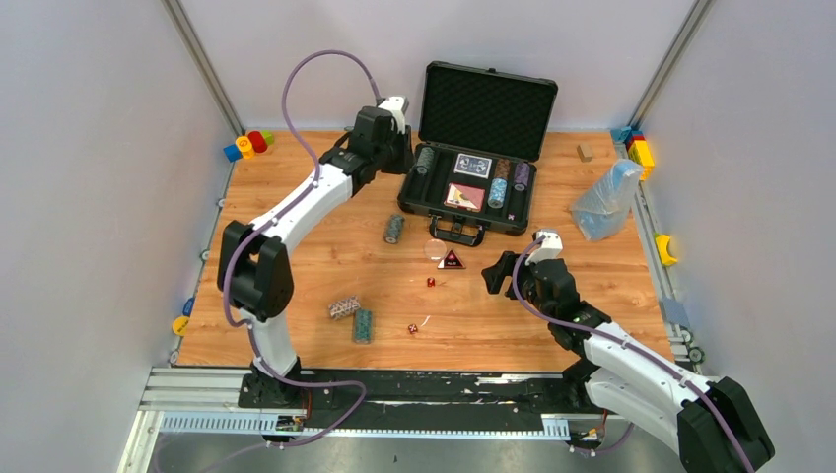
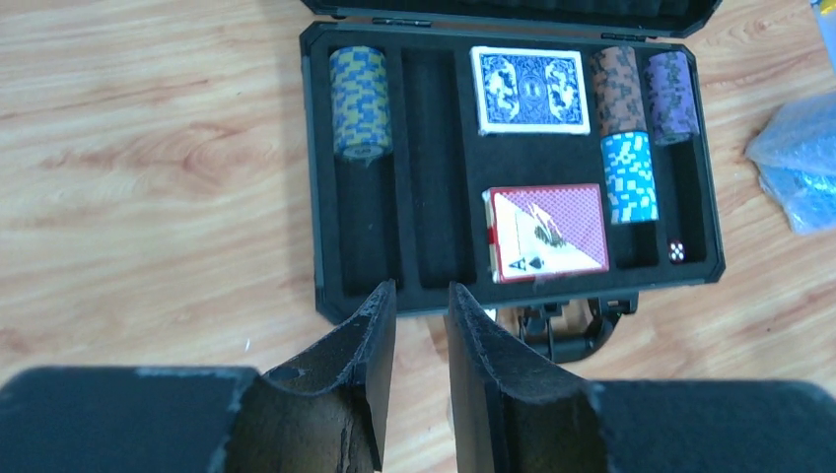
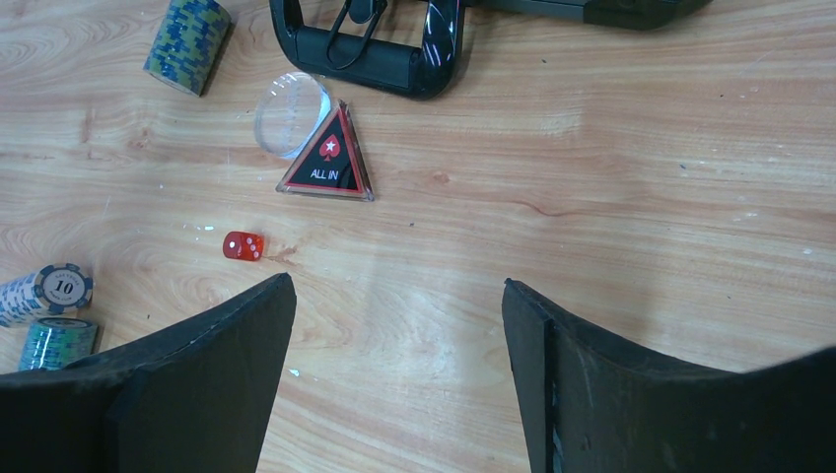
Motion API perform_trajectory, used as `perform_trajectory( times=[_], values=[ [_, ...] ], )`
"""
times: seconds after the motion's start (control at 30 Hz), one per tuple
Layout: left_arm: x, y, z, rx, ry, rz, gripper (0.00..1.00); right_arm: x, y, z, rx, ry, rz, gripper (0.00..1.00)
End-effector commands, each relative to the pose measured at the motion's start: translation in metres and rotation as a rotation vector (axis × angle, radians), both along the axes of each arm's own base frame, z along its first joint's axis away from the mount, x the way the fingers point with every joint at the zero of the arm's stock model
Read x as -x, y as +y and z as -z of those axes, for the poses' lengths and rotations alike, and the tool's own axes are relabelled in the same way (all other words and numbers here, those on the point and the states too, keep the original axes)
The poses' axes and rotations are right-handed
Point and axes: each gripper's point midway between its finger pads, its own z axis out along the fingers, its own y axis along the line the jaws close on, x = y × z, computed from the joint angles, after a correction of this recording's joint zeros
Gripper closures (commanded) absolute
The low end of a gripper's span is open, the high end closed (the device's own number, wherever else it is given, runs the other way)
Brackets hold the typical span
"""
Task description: Pack up texas hold em set
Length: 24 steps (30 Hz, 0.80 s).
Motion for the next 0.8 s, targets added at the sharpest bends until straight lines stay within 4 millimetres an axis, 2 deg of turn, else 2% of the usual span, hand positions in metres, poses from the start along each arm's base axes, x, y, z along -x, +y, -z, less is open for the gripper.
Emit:
perform_trajectory(
  times=[0.0,0.13,0.17,0.2,0.23,0.27,0.3,0.33,0.43,0.53,0.57,0.6,0.63,0.67,0.7,0.73,0.77],
  values=[
    [-0.023,-0.013,0.009,0.006,0.020,0.053,0.66,-0.011,0.009,-0.030,-0.055,-0.077,-0.007,0.22],
    [-0.041,-0.019,0.031,0.002,0.051,0.060,0.66,-0.011,0.009,-0.031,-0.056,-0.081,-0.007,0.22],
    [-0.044,-0.020,0.029,0.003,0.046,0.062,0.66,-0.011,0.009,-0.031,-0.058,-0.081,-0.007,0.22],
    [-0.048,-0.021,0.038,-0.005,0.063,0.064,0.66,-0.011,0.009,-0.031,-0.056,-0.080,-0.009,0.22],
    [-0.050,-0.022,0.036,-0.012,0.069,0.066,0.66,-0.011,0.009,-0.030,-0.054,-0.079,-0.007,0.22],
    [-0.054,-0.023,0.048,-0.026,0.095,0.067,0.66,-0.012,0.008,-0.030,-0.052,-0.079,-0.005,0.22],
    [-0.056,-0.023,0.043,-0.030,0.099,0.069,0.66,-0.012,0.009,-0.030,-0.051,-0.078,-0.005,0.22],
    [-0.058,-0.024,0.053,-0.042,0.119,0.070,0.65,-0.012,0.008,-0.029,-0.049,-0.076,-0.003,0.22],
    [-0.059,-0.025,0.056,-0.045,0.145,0.068,0.65,-0.012,0.008,-0.029,-0.048,-0.075,-0.002,0.22],
    [-0.052,-0.023,0.063,-0.046,0.183,0.054,0.65,-0.012,0.007,-0.029,-0.046,-0.077,0.002,0.22],
    [-0.049,-0.021,0.059,-0.044,0.183,0.050,0.64,-0.012,0.007,-0.030,-0.047,-0.078,0.003,0.22],
    [-0.042,-0.018,0.065,-0.050,0.207,0.047,0.57,-0.012,0.007,-0.030,-0.047,-0.079,0.004,0.22],
    [-0.037,-0.016,0.057,-0.043,0.199,0.050,0.49,-0.012,0.007,-0.029,-0.046,-0.078,0.002,0.22],
    [-0.027,-0.012,0.068,-0.053,0.228,0.047,0.33,-0.012,0.007,-0.030,-0.047,-0.079,0.004,0.22],
    [-0.020,-0.009,0.058,-0.048,0.213,0.043,0.23,-0.012,0.007,-0.030,-0.046,-0.079,0.004,0.22],
    [-0.009,-0.004,0.074,-0.061,0.240,0.035,0.20,-0.012,0.007,-0.029,-0.044,-0.077,0.005,0.22],
    [-0.003,0.002,0.060,-0.056,0.211,0.016,0.15,-0.012,0.006,-0.029,-0.045,-0.076,0.006,0.22]
  ],
)
